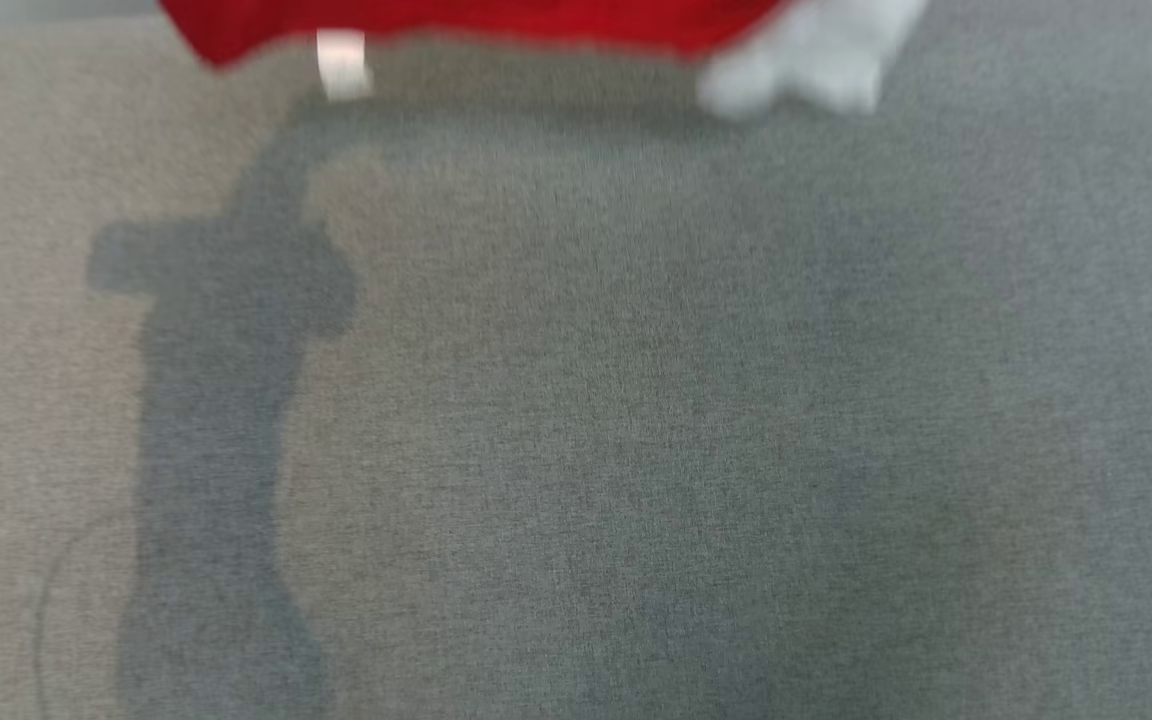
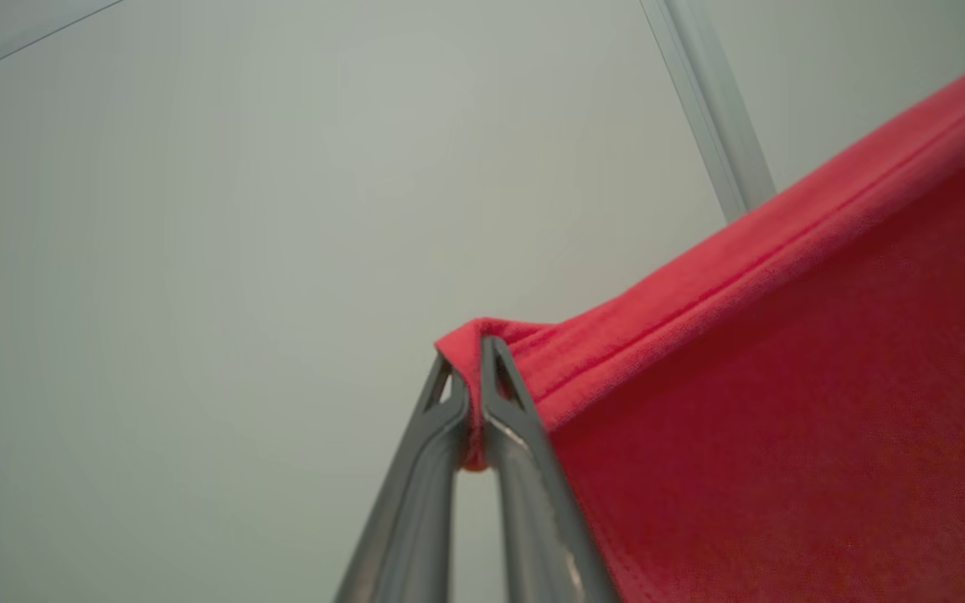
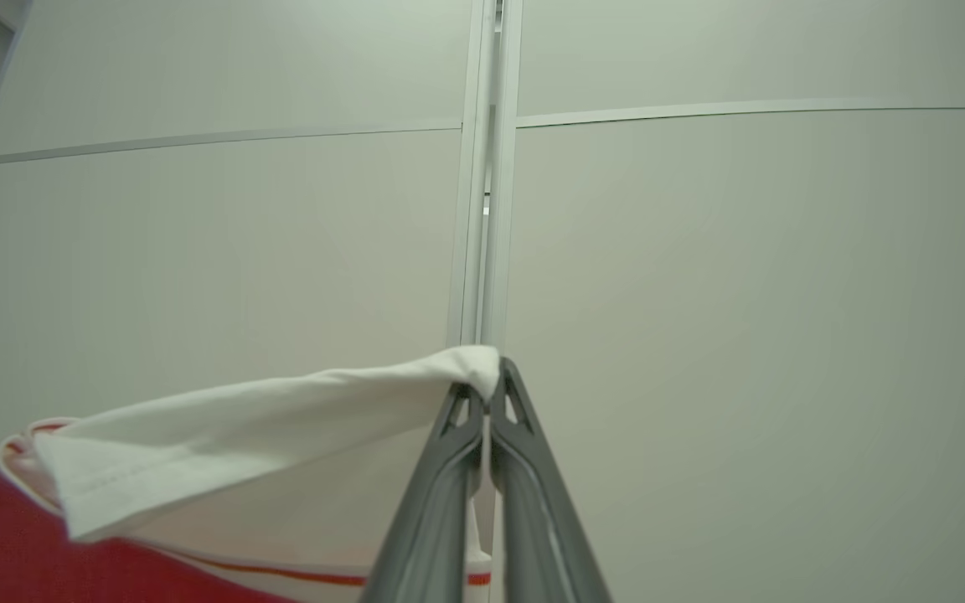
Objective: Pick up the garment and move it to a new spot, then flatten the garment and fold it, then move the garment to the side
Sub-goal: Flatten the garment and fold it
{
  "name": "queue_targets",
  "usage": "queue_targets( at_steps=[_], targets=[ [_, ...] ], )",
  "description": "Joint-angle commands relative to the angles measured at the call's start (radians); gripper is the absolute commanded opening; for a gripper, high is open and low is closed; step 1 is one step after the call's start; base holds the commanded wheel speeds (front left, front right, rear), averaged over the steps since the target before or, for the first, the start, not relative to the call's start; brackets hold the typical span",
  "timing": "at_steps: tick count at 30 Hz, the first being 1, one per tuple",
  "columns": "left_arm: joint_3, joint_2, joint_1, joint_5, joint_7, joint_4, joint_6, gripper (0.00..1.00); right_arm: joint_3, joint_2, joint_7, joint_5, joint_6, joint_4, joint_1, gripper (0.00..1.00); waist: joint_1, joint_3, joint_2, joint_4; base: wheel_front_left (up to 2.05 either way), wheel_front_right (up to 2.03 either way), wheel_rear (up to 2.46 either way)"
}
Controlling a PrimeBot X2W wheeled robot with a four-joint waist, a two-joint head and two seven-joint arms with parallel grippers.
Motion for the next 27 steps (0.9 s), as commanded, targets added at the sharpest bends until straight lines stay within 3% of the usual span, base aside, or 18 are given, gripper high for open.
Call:
queue_targets(
  at_steps=[1,5,8,17,27],
  targets=[
    [0.009,0.013,-0.051,0.008,-0.008,0.013,0.018,0.00,-0.020,-0.004,-0.012,-0.030,-0.001,0.019,-0.043,0.00,0.0000,0.087,0.0000,-0.016,0.00,0.00,0.00],
    [0.017,0.003,-0.100,0.000,-0.013,0.005,0.038,0.00,-0.080,0.011,-0.016,-0.074,-0.001,0.008,-0.087,0.00,0.0000,0.107,0.0000,-0.023,0.00,0.00,0.00],
    [0.028,-0.012,-0.031,-0.018,-0.014,0.013,0.039,0.00,-0.068,0.019,-0.016,-0.080,-0.001,0.002,-0.001,0.00,0.0000,0.109,0.0000,-0.030,0.00,0.00,0.00],
    [0.079,-0.124,0.335,-0.102,-0.015,0.054,0.047,0.00,-0.034,0.032,-0.016,0.036,-0.001,-0.023,0.453,0.00,0.0000,0.081,0.0000,-0.035,0.00,0.00,0.00],
    [0.128,-0.223,0.711,-0.107,-0.015,0.064,0.058,0.00,-0.033,0.082,-0.016,0.127,-0.001,-0.073,0.881,0.00,0.0000,-0.009,0.0000,-0.047,0.00,0.00,0.00]
  ],
)
